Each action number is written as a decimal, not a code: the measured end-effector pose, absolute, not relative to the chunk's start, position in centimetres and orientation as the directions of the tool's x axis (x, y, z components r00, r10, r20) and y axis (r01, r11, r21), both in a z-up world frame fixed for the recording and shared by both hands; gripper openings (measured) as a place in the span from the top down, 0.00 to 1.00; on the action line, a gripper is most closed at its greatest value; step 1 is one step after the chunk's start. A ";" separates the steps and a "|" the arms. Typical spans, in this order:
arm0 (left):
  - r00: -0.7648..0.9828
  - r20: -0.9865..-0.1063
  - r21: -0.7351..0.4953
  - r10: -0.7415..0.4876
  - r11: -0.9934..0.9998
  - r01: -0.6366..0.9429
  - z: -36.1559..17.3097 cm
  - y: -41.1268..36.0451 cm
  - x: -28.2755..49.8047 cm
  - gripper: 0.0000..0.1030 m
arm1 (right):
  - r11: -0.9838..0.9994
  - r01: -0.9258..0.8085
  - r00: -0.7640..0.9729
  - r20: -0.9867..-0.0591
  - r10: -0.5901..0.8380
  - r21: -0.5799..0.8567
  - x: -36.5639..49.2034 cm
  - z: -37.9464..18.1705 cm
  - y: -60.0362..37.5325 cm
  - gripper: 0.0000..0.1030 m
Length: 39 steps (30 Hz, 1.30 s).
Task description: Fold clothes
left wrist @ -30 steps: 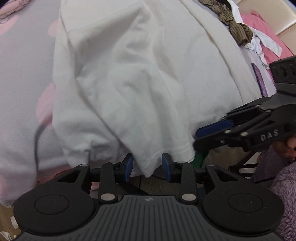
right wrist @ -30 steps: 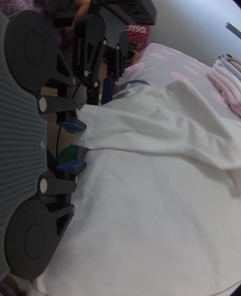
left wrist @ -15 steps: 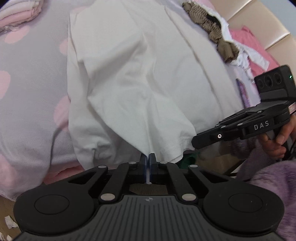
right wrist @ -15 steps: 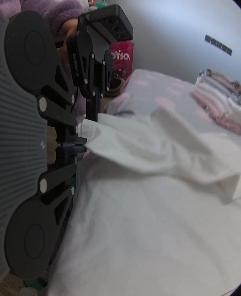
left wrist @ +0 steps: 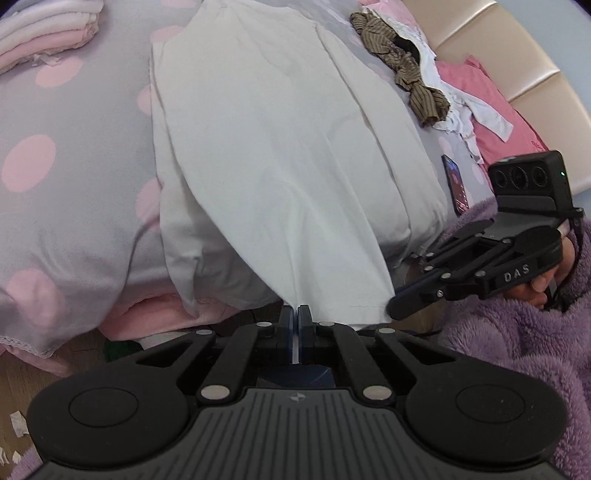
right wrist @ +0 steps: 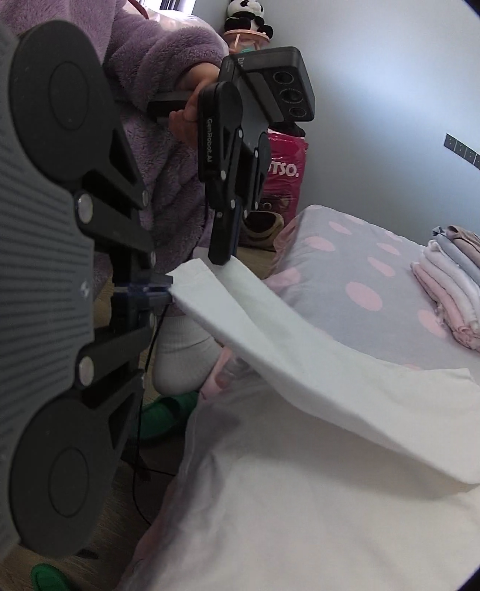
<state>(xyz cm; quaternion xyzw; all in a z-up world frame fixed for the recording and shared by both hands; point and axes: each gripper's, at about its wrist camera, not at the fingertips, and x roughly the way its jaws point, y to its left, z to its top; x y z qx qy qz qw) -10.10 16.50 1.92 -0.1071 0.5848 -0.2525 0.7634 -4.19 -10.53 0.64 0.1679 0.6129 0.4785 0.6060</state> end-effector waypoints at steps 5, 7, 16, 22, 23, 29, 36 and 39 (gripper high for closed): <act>0.249 -0.806 -0.473 -0.537 0.837 0.275 3.8 17.3 -10.9 1.00 | 0.488 -0.366 -0.216 -0.582 0.784 0.792 -4.1 0.1 -10.9 0.98; 0.217 -0.839 -0.443 -0.499 0.858 0.260 3.0 17.1 -10.8 1.00 | 0.506 -0.367 -0.232 -0.603 0.763 0.781 -4.1 -0.5 -10.7 0.98; 0.061 -0.940 -0.316 -0.336 0.925 0.212 -2.4 16.8 -9.5 0.99 | 0.614 -0.419 -0.258 -0.736 0.626 0.669 -4.8 -3.7 -9.6 0.94; 0.152 -0.922 -0.327 -0.356 0.927 0.184 -1.0 17.9 -7.6 0.97 | 0.652 -0.464 -0.199 -0.788 0.583 0.600 -4.6 -3.5 -9.5 0.82; 0.188 -0.915 -0.324 -0.357 0.928 0.185 -0.6 18.0 -6.8 0.96 | 0.659 -0.467 -0.184 -0.794 0.580 0.590 -4.5 -3.4 -9.4 0.80; 0.391 -0.855 -0.298 -0.341 0.940 0.167 0.7 18.8 -0.4 0.95 | 0.690 -0.482 -0.101 -0.817 0.568 0.540 -3.9 -2.8 -10.0 0.72; 0.521 -0.811 -0.247 -0.268 0.963 0.110 -1.2 19.6 7.5 0.90 | 0.774 -0.483 0.100 -0.853 0.512 0.409 -2.9 -1.8 -11.6 0.70; 0.553 -0.795 -0.255 -0.250 0.964 0.069 -2.3 20.5 10.7 0.80 | 0.783 -0.479 0.151 -0.841 0.519 0.397 -2.5 -1.6 -12.1 0.68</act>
